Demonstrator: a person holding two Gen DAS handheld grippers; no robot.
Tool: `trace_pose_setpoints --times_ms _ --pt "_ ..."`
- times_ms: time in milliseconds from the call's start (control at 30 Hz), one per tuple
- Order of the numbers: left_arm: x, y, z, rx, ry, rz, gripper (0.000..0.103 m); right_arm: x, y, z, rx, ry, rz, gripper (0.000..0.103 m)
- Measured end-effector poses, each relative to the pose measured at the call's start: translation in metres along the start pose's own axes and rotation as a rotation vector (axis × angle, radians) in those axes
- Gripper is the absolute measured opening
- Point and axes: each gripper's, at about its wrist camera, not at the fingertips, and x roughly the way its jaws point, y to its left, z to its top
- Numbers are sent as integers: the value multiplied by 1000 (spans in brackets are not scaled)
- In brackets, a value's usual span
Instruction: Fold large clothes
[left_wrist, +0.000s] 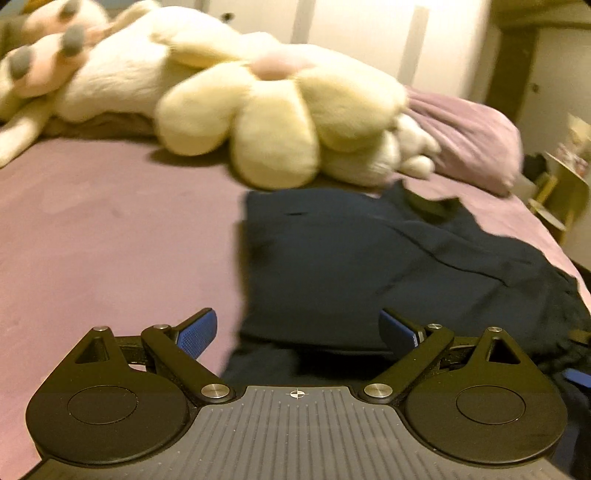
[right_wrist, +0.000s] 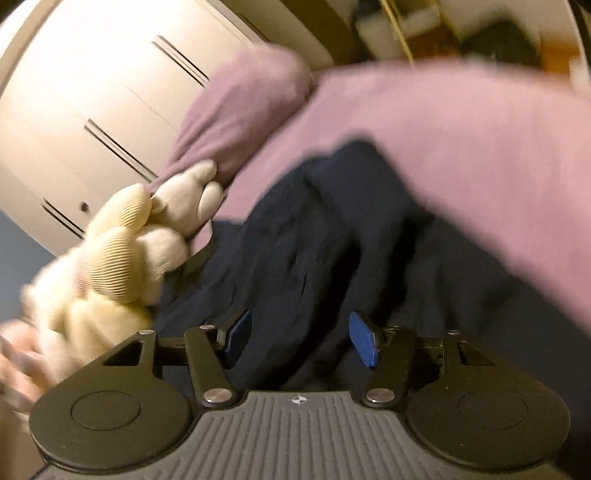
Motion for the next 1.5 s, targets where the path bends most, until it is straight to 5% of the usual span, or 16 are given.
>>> trace_pose_setpoints --times_ms 200,333,467,633,733,867,1033,1100,1167,1267,1367,1433,1500 --pt "29 -19 -9 77 44 24 98 20 -21 2 125 12 -14 55" --pt "40 -15 -15 106 51 80 99 43 -10 8 81 19 -43 24" --pt "55 -4 -14 112 75 141 99 57 -11 10 144 70 61 21" --pt "61 1 -10 123 89 122 102 77 -24 18 190 134 172 21" --pt "57 3 -12 119 90 112 102 76 -33 18 113 131 166 21" --pt "37 18 -8 91 84 93 101 55 -17 20 -2 121 81 44" --pt "12 22 13 35 -17 58 101 -8 13 17 -284 -69 -82 49" --pt "17 9 21 49 -30 38 101 -17 26 18 -313 -115 -75 42" --pt "31 -3 24 73 -23 31 101 -8 45 17 -355 -109 -43 23" --pt "58 -12 17 84 39 74 101 24 73 8 -444 -57 -43 16" --pt "74 -12 6 115 78 89 103 55 80 -3 -568 -41 -163 7" --pt "77 -12 1 140 70 85 103 68 65 -8 -597 -10 -219 0" --pt "78 -11 -1 139 69 82 103 62 48 -10 -594 -24 -175 0"
